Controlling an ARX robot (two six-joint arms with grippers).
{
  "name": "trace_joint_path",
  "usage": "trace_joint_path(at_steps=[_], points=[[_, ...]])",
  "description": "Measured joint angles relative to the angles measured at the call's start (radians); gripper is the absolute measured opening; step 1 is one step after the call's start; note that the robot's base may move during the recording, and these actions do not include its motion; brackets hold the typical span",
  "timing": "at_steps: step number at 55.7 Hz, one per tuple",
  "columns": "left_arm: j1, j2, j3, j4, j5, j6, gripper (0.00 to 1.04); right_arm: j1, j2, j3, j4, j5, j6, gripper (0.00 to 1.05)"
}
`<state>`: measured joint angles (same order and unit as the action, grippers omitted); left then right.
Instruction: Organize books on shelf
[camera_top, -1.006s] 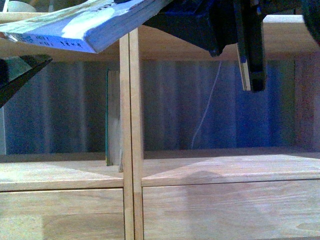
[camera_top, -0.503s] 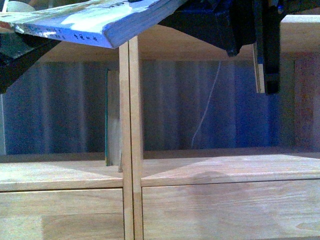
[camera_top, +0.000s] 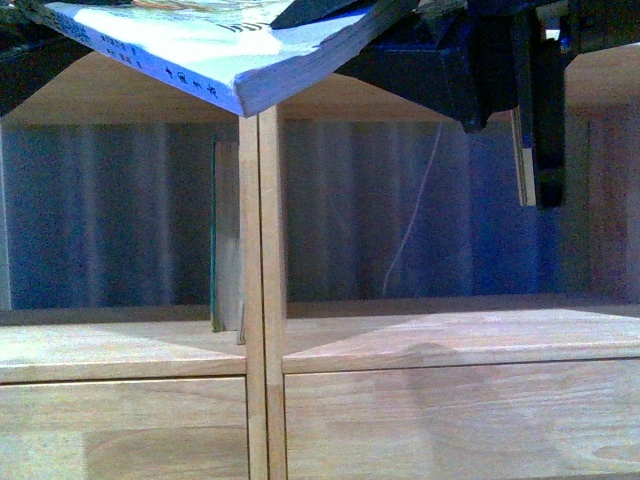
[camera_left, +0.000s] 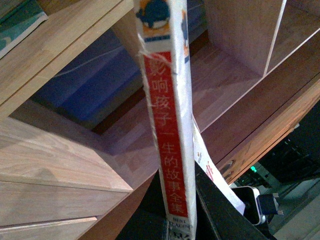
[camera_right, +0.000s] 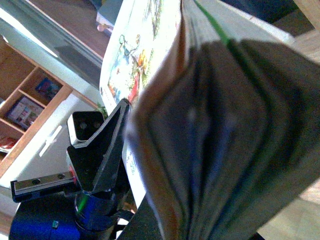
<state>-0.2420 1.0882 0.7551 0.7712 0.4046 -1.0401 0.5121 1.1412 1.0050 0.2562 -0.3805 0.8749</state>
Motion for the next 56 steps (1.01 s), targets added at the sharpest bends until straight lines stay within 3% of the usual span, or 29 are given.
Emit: trace_joint_path(at_steps=[7, 20, 30, 42, 56], points=[[0.001, 0.000, 0.005, -0.017, -0.007, 0.001, 0.07, 0.000, 0.003, 0.001, -0.003, 0.000, 0.000, 0.07], [0.025, 0.000, 0.033, -0.084, -0.056, 0.074, 0.07, -0.047, 0.018, 0.004, 0.024, 0.068, -0.051, 0.41], [0.095, 0.000, 0.098, -0.227, -0.150, 0.299, 0.07, -0.172, 0.053, 0.001, 0.184, 0.252, -0.322, 0.69], [0.180, 0.000, 0.153, -0.307, -0.213, 0.663, 0.07, -0.344, 0.131, -0.011, 0.299, 0.370, -0.633, 0.99], [0.311, 0.020, 0.160, -0.292, -0.191, 1.060, 0.07, -0.388, 0.146, -0.019, 0.306, 0.384, -0.724, 0.98]])
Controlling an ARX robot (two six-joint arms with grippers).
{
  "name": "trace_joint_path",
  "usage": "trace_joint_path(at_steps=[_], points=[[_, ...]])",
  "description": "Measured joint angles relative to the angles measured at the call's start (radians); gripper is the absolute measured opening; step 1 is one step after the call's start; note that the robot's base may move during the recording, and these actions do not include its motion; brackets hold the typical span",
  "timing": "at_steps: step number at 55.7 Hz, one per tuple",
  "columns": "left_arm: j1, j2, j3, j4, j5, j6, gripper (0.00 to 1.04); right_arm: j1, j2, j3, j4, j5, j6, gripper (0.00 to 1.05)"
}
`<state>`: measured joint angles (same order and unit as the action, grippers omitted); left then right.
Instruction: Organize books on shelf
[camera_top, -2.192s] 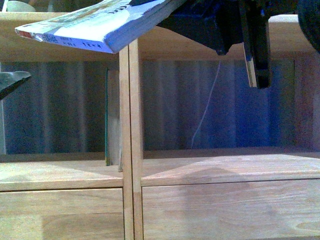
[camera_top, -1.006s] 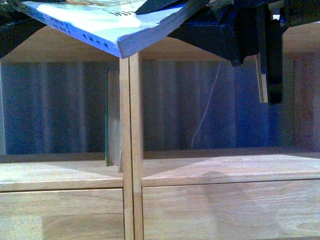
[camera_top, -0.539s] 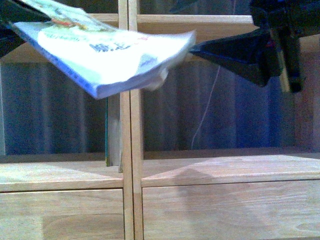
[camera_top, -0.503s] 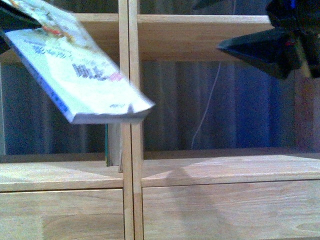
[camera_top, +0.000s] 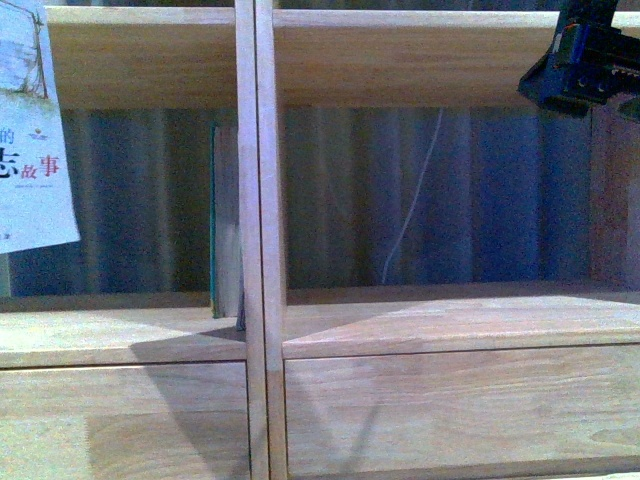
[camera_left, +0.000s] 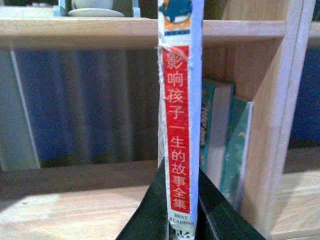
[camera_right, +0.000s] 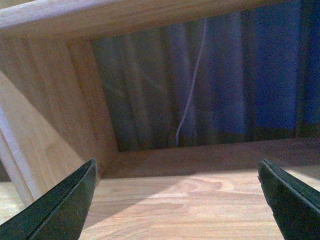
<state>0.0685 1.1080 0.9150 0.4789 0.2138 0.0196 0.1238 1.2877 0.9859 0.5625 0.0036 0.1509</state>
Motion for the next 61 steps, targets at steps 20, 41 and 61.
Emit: trace_joint_path(at_steps=[20, 41, 61], points=[[0.185, 0.209, -0.010, 0.182, 0.163, 0.297, 0.07, -0.018, -0.163, -0.216, -0.191, 0.100, -0.123, 0.59], [0.161, 0.509, 0.208, 0.301, 0.186, 0.306, 0.07, -0.079, -0.360, -0.589, -0.037, 0.022, -0.144, 0.02], [0.035, 0.742, 0.461, 0.266, 0.124, 0.306, 0.07, -0.121, -0.514, -0.778, -0.007, -0.004, -0.145, 0.03]])
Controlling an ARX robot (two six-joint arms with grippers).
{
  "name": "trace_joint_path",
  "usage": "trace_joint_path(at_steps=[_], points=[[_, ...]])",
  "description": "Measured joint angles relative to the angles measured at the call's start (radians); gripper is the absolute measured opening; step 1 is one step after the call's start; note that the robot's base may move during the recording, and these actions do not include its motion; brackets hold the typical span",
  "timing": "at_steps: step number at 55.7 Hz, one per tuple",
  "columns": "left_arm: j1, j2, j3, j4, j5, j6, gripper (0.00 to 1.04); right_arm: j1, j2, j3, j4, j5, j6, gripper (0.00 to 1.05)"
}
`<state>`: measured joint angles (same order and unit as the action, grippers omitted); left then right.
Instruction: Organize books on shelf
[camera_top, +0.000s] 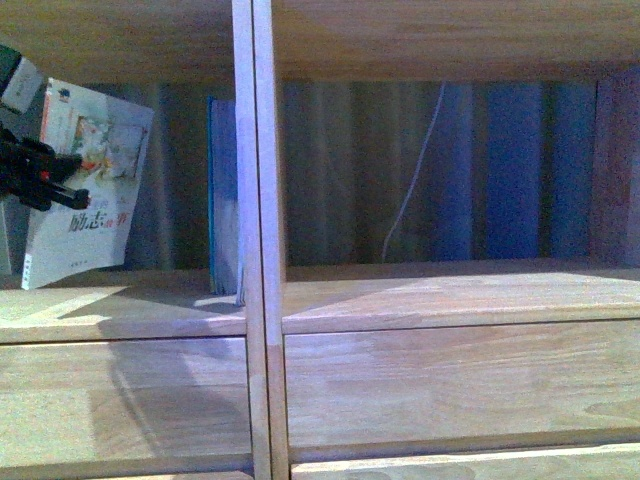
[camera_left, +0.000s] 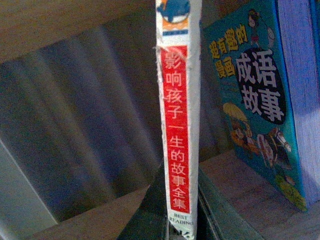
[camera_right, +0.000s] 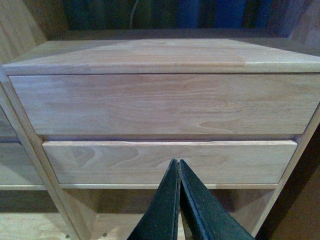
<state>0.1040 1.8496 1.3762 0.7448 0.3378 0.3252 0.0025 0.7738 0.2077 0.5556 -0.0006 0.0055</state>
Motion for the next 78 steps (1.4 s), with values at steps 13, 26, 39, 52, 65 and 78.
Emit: trace_joint_path(at_steps=[13, 26, 39, 52, 65, 78], points=[[-0.059, 0.117, 0.113, -0.014, -0.030, 0.000, 0.07, 0.000, -0.097, -0.074, -0.021, 0.000, 0.000, 0.03], [-0.123, 0.200, 0.210, -0.037, -0.062, -0.005, 0.07, 0.000, -0.198, -0.126, -0.073, 0.000, 0.000, 0.03], [-0.157, 0.259, 0.266, -0.050, -0.097, 0.005, 0.07, 0.000, -0.296, -0.156, -0.135, 0.000, 0.000, 0.03], [-0.157, 0.296, 0.321, -0.069, -0.131, 0.015, 0.07, 0.000, -0.369, -0.195, -0.160, 0.000, 0.000, 0.03], [-0.157, 0.305, 0.326, -0.090, -0.176, 0.029, 0.29, 0.000, -0.451, -0.195, -0.230, 0.000, 0.000, 0.03], [-0.151, 0.312, 0.291, -0.090, -0.201, 0.028, 0.64, 0.000, -0.517, -0.195, -0.298, 0.000, -0.001, 0.03]])
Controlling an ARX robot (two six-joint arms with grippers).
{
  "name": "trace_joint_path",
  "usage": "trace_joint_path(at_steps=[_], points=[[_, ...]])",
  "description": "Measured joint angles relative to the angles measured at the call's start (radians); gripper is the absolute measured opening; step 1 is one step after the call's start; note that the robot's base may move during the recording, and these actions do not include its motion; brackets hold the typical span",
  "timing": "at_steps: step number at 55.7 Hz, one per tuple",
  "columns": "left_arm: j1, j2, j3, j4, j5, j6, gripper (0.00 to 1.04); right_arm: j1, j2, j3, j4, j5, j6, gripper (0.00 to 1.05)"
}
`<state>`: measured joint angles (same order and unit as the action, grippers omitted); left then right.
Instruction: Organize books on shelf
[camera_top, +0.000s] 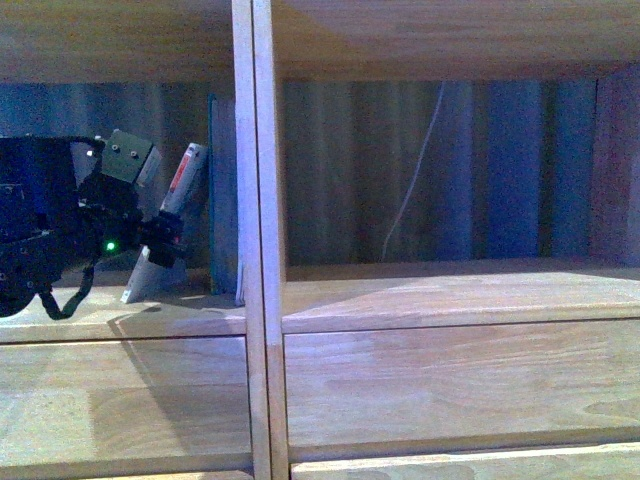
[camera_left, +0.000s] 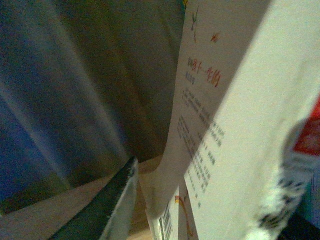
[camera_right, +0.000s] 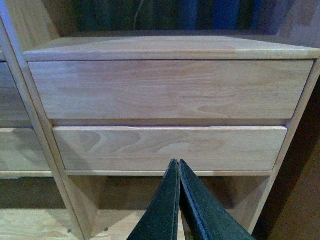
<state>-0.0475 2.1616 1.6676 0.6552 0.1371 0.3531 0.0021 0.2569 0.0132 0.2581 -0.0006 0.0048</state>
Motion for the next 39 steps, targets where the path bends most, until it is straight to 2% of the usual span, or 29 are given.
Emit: trace_joint_path(at_steps=[13, 20, 26, 39], points=[[-0.003, -0.045, -0.096, -0.002, -0.002, -0.019, 0.98, 0.000, -0.052, 0.000, -0.053, 0.000, 0.000, 0.03], [-0.009, -0.126, -0.183, -0.002, -0.013, -0.068, 0.97, 0.000, -0.090, 0.000, -0.091, 0.000, 0.000, 0.03], [-0.010, -0.233, -0.280, 0.014, -0.027, -0.122, 0.97, 0.000, -0.222, 0.000, -0.248, 0.000, 0.000, 0.03], [0.006, -0.548, -0.564, 0.080, -0.101, -0.198, 0.97, 0.000, -0.251, 0.000, -0.256, 0.001, 0.000, 0.03]])
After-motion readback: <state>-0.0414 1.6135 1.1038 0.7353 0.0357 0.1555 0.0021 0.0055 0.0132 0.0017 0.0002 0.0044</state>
